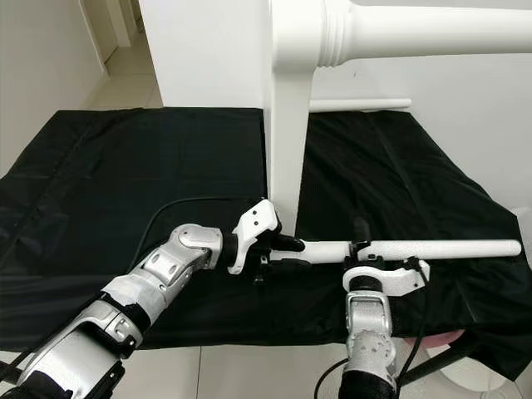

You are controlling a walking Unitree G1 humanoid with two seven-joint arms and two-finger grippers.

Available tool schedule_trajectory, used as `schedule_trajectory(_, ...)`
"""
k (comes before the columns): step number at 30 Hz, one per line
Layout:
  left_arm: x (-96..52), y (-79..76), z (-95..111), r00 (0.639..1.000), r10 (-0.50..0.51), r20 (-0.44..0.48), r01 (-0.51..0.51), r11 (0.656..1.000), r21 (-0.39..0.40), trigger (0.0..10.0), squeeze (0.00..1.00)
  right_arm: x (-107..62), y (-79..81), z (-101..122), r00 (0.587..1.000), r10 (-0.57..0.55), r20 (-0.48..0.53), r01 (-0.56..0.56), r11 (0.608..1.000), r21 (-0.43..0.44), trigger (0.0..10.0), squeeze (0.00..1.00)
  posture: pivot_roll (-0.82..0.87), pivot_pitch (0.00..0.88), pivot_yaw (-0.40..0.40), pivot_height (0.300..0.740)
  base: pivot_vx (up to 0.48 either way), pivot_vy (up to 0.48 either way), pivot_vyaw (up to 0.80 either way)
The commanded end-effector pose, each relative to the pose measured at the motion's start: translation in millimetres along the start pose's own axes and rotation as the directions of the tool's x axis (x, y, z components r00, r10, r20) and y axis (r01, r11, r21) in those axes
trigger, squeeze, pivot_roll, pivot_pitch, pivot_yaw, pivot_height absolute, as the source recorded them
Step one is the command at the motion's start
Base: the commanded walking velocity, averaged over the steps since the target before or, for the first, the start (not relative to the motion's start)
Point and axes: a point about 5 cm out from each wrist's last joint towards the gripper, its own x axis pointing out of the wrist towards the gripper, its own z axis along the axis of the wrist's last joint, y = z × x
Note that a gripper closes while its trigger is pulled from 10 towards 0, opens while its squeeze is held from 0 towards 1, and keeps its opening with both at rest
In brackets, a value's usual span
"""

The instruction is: Building children table

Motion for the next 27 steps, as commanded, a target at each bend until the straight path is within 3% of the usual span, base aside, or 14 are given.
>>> schedule_trajectory(1, -8.2, 9.9, 0, 0.998, 0.060, -0.015, -0.060, 0.998, 0.008, 10.0, 0.00, -13.5, 0.3, -15, 1.000, -0.020, -0.007, 0.021, 0.998, 0.065, 10.0, 0.00, -0.08, 0.016, 0.022, 0.740, 0.000, 0.000, 0.00)
schedule_trajectory(10, -7.8, 10.8, -1, 0.999, 0.053, -0.014, -0.052, 0.999, 0.013, 10.0, 0.00, -17.6, 22.0, -8, 1.000, 0.013, 0.007, -0.014, 0.998, 0.058, 10.0, 0.00, -0.08, 0.016, 0.025, 0.740, 0.000, 0.000, 0.00)
schedule_trajectory(18, -8.1, 13.0, 0, 0.998, 0.054, -0.013, -0.054, 0.998, 0.017, 10.0, 0.00, -24.9, 19.6, -9, 1.000, -0.018, -0.003, 0.018, 0.997, 0.071, 10.0, 0.00, -0.08, 0.017, 0.028, 0.740, 0.000, 0.000, 0.00)
schedule_trajectory(20, -9.0, 14.6, 0, 0.998, 0.055, -0.013, -0.055, 0.998, 0.021, 10.0, 0.00, -32.2, 12.5, -9, 0.999, -0.048, -0.021, 0.051, 0.987, 0.149, 10.0, 0.00, -0.09, 0.017, 0.031, 0.740, 0.000, 0.000, 0.00)
schedule_trajectory(22, -9.0, 14.6, 0, 0.998, 0.055, -0.013, -0.055, 0.998, 0.021, 10.0, 0.00, -32.2, 12.5, -9, 0.999, -0.048, -0.021, 0.051, 0.987, 0.149, 10.0, 0.00, -0.09, 0.017, 0.031, 0.740, 0.000, 0.000, 0.00)
schedule_trajectory(23, -9.2, 15.0, 0, 0.998, 0.055, -0.013, -0.055, 0.998, 0.022, 10.0, 0.00, -34.2, 9.9, -8, 0.998, -0.057, -0.023, 0.061, 0.975, 0.213, 10.0, 0.00, -0.09, 0.017, 0.033, 0.740, 0.000, 0.000, 0.00)
schedule_trajectory(24, -9.2, 15.0, 0, 0.998, 0.055, -0.013, -0.055, 0.998, 0.022, 10.0, 0.00, -34.2, 9.9, -8, 0.998, -0.057, -0.023, 0.061, 0.975, 0.213, 10.0, 0.00, -0.09, 0.017, 0.033, 0.740, 0.000, 0.000, 0.00)
schedule_trajectory(27, -9.8, 15.3, -1, 0.998, 0.053, -0.016, -0.053, 0.998, 0.023, 10.0, 0.00, -37.9, -9.0, 2, 0.994, -0.112, 0.004, 0.103, 0.927, 0.361, 10.0, 0.00, -0.08, 0.015, 0.037, 0.740, 0.000, 0.000, 0.00)
